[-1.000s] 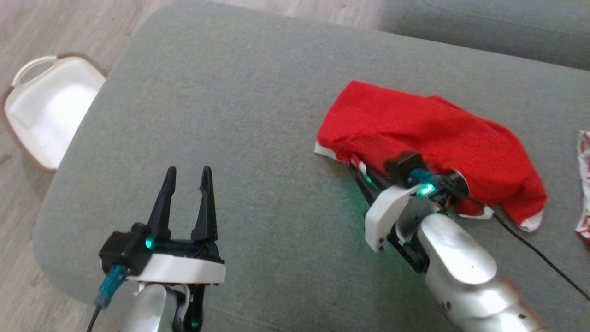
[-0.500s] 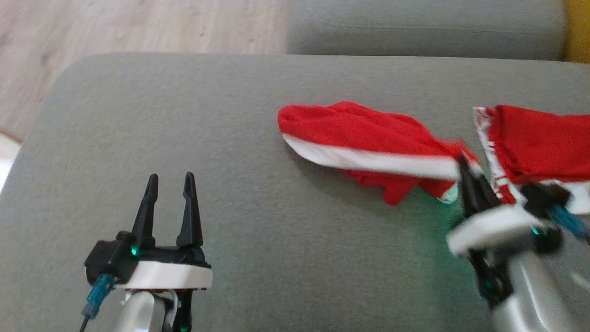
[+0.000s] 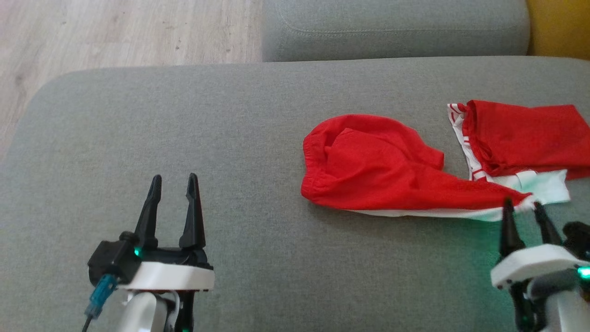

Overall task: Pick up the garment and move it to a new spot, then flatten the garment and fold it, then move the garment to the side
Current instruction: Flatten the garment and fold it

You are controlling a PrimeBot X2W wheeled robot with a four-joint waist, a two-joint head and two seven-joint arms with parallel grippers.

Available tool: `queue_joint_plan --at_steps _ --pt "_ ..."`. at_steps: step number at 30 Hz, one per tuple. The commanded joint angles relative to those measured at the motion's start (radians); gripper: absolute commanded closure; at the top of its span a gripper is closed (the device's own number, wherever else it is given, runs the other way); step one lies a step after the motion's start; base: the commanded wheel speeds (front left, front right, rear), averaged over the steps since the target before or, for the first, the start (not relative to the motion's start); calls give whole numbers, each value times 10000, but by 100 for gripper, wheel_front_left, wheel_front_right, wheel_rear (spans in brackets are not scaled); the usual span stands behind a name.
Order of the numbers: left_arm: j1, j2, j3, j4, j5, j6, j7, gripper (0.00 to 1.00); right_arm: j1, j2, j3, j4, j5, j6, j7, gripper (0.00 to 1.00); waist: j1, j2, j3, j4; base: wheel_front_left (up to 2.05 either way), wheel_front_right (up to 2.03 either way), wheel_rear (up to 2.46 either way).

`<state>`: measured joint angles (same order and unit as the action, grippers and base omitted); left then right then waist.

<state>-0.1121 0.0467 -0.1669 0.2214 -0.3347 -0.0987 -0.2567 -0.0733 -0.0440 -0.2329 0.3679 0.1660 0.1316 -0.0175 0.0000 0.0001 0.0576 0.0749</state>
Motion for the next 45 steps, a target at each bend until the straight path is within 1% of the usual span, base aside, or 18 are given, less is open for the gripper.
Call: queue_joint_plan --at_steps 1,6,10,14,18,21,25,29,32,35,36,37,38,41,42,45 --pt "-225 36 234 -270 -2 -37 -51 0 -542 -62 523 -631 -46 -9 -465 0 0 -1 -23 31 0 0 0" --pt "-179 36 227 -236 20 -60 -51 0 -425 -62 2346 -1738 -9 -9 -1395 0 0 -1 -148 131 0 0 0" --pt "-119 36 163 -258 24 -74 -51 0 -67 -62 3756 -2359 -104 -9 -1665 0 0 -1 -223 257 0 0 0" --pt "-82 36 48 -266 28 -94 -51 0 130 -62 4517 -2432 -522 -9 -1715 0 0 -1 -259 455 0 0 0" --pt "-86 36 -81 -279 40 -116 -51 0 -156 -67 5102 -2227 -904 -9 -1597 0 0 -1 -180 718 0 0 0" --pt "-138 36 -144 -278 30 -129 -51 0 -652 -175 5565 -1776 -1273 -9 -1283 0 0 -1 -33 958 0 0 0" --pt "-262 36 -299 -256 -41 -147 -51 0 -1553 -402 6189 -739 -1690 -9 -753 0 0 -1 224 1351 0 0 0" --pt "-376 35 -503 -215 -174 -144 -51 0 -2420 -543 6407 685 -1933 -9 -155 0 0 -1 462 1781 0 0 0" --pt "-464 35 -659 -186 -274 -126 -51 0 -2963 -605 6358 1755 -2054 -9 168 0 0 -1 644 2108 0 0 0" --pt "-566 35 -765 -173 -381 -101 -51 0 -3444 -561 6236 2571 -1916 -9 229 0 0 -1 809 2386 0 0 0" --pt "-595 35 -787 -166 -407 -89 -51 0 -3585 -524 6139 2793 -1760 -9 179 5 0 -1 843 2460 0 0 0" --pt "-624 35 -814 -158 -436 -79 -51 0 -3711 -466 5998 2969 -1514 -9 89 85 0 -1 876 2542 0 0 0" --pt "-645 35 -826 -150 -463 -67 -51 0 -3839 -411 5919 3107 -1285 -9 -31 100 0 -1 888 2604 0 0 0" --pt "-667 35 -852 -132 -523 -35 -51 0 -4203 -293 6173 3286 -648 -9 -571 100 0 -1 891 2772 0 0 0" --pt "-667 35 -852 -132 -523 -35 -51 0 -4203 -293 6173 3286 -648 -9 -571 100 0 -1 891 2772 0 0 0" --pt "-663 35 -876 -96 -547 -14 -51 0 -4446 -192 6947 3236 373 -9 -1000 100 0 -1 825 2902 0 0 0"
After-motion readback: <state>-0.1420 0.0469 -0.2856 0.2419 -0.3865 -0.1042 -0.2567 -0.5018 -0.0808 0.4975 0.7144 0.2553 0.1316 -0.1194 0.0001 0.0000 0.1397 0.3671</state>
